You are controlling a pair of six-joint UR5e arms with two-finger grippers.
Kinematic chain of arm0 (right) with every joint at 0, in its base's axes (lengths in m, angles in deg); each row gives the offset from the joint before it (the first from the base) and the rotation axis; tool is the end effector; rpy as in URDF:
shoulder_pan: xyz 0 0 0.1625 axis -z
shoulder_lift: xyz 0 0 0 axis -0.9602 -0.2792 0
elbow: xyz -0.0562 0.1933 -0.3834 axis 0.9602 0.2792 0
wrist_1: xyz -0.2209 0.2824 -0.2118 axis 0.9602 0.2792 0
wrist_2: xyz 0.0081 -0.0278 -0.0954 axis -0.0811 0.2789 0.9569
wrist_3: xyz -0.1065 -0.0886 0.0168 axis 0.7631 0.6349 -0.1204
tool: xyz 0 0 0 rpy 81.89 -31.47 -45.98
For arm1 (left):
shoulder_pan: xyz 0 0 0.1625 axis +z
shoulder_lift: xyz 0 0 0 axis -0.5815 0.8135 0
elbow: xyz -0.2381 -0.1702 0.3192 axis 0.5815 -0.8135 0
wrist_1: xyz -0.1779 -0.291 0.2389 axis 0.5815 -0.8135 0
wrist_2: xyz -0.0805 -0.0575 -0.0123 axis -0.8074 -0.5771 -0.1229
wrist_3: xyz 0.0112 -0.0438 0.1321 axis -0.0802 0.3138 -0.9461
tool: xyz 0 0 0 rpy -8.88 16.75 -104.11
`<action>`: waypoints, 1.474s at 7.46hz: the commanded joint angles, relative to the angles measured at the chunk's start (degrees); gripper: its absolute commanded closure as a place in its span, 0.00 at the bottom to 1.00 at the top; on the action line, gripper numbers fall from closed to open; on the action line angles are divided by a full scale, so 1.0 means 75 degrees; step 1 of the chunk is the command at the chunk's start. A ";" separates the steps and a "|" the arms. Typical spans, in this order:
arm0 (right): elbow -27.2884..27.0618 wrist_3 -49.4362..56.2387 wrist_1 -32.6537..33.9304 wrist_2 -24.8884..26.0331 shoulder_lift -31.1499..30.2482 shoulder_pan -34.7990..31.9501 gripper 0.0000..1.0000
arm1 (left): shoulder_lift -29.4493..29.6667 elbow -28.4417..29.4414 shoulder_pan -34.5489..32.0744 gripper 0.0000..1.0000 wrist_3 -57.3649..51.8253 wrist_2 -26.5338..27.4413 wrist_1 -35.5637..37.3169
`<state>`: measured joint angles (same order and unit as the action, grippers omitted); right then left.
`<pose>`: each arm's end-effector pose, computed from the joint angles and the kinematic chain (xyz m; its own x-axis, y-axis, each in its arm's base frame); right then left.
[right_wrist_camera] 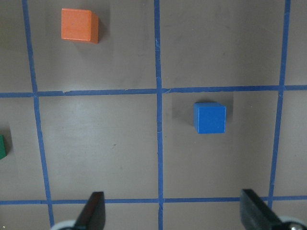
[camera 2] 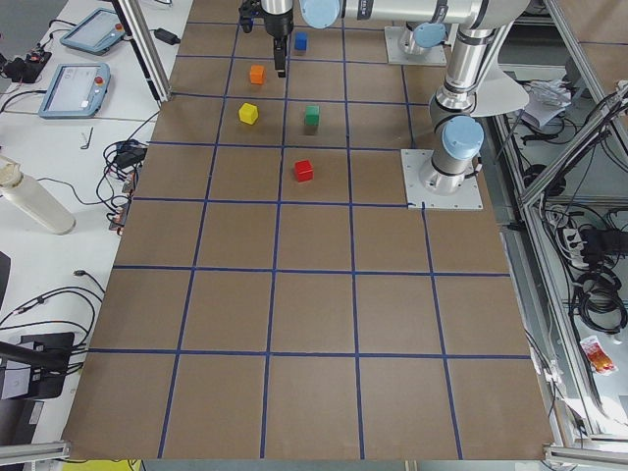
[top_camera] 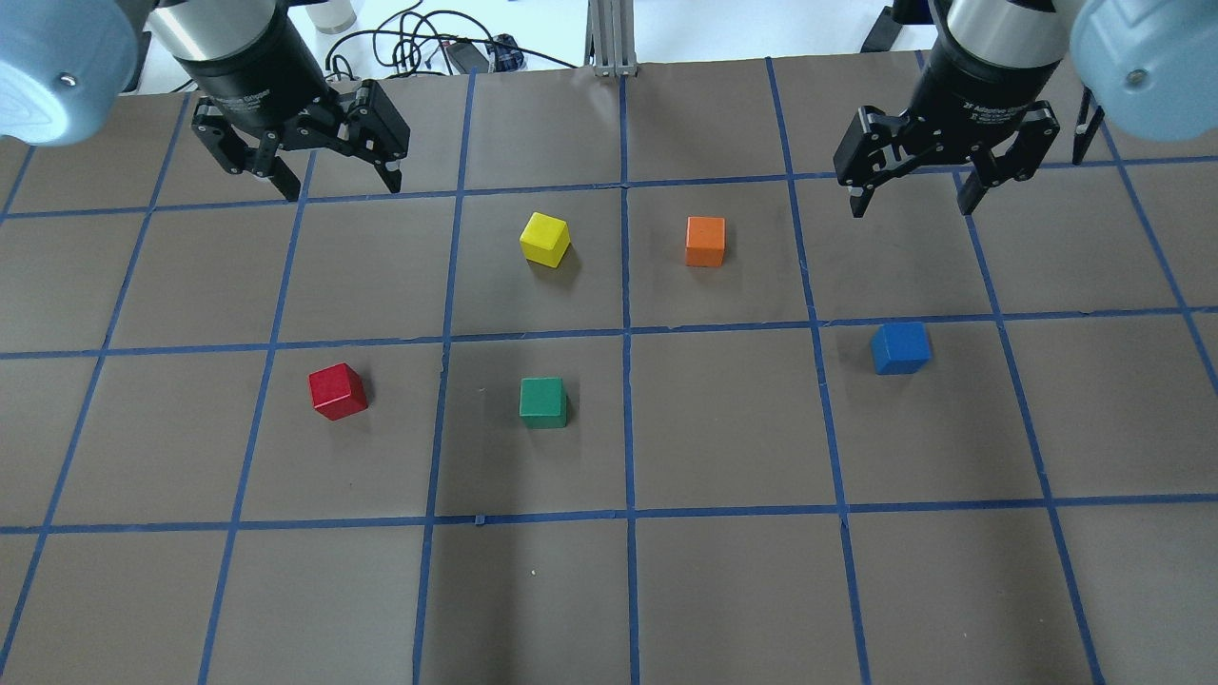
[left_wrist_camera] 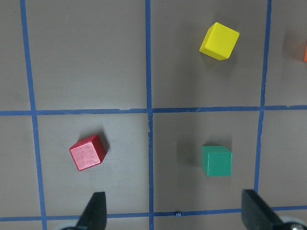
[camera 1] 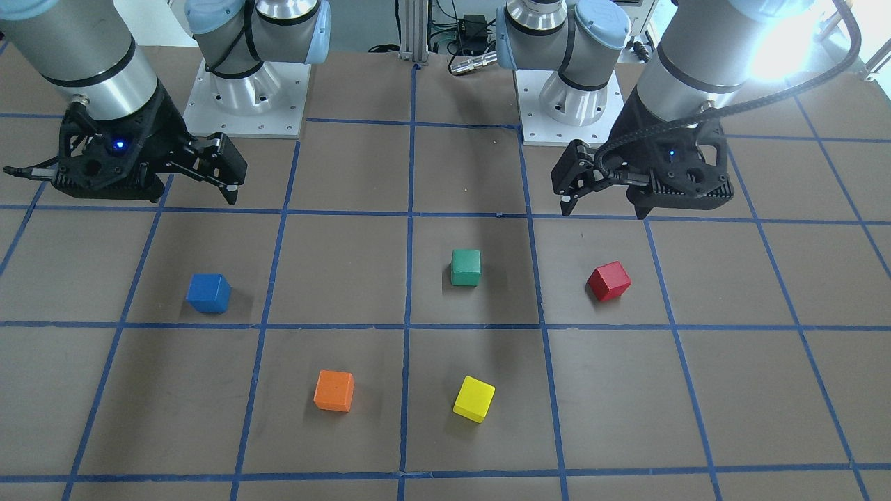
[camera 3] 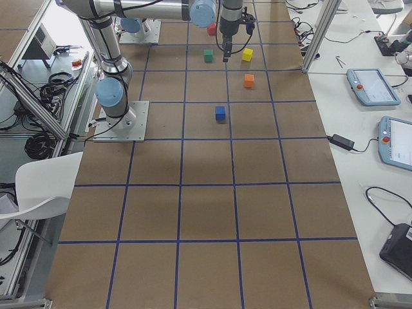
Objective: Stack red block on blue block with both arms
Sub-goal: 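Lower the left gripper onto the red cube and close on it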
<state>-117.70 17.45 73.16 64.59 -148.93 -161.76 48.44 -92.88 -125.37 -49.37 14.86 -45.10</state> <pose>0.1173 -0.5179 0.4425 -0.9997 0.0158 -0.0170 0.0150 0.9990 0.0431 -0.1381 -0.5408 0.4647 -0.9989 -0.0042 0.0473 -0.0047 0.9999 -0.0111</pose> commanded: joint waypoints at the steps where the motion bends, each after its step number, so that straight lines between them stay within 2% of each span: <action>1: 0.0044 -0.0002 0.0026 -0.0063 0.0009 -0.0001 0.00 | -0.0016 -0.0064 -0.0002 0.00 0.0000 -0.0013 0.0021; 3: 0.0080 -0.0002 0.0038 -0.0076 0.0020 -0.0001 0.00 | -0.0027 -0.0146 0.0114 0.00 -0.0232 -0.0013 0.0009; 4: 0.0103 -0.0002 0.0038 -0.0076 0.0020 -0.0001 0.00 | -0.0039 -0.0320 0.0173 0.00 -0.0872 0.0126 -0.0060; 5: 0.0103 -0.0002 0.0038 -0.0064 0.0020 -0.0001 0.00 | -0.0028 -0.0670 0.0533 0.00 -0.1122 0.0278 0.0020; 7: 0.0103 -0.0002 0.0038 -0.0064 0.0020 -0.0001 0.00 | -0.0028 -0.1350 0.1867 0.00 -0.2164 0.0303 0.0126; 8: 0.0103 -0.0002 0.0038 -0.0076 0.0020 -0.0001 0.00 | 0.0065 -0.1910 0.2174 0.00 -0.2353 0.0292 0.0915; 9: 0.0103 -0.0002 0.0050 -0.0064 0.0020 -0.0001 0.00 | 0.0159 -0.2774 0.2178 0.00 -0.2309 0.0292 0.2130; 11: 0.0115 -0.0002 0.0062 -0.0076 0.0020 -0.0001 0.00 | 0.0346 -0.4975 0.2166 0.00 -0.1786 0.0303 0.5372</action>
<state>-116.87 17.44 73.58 64.05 -148.78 -161.76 49.96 -120.19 -109.25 -65.53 17.10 -19.46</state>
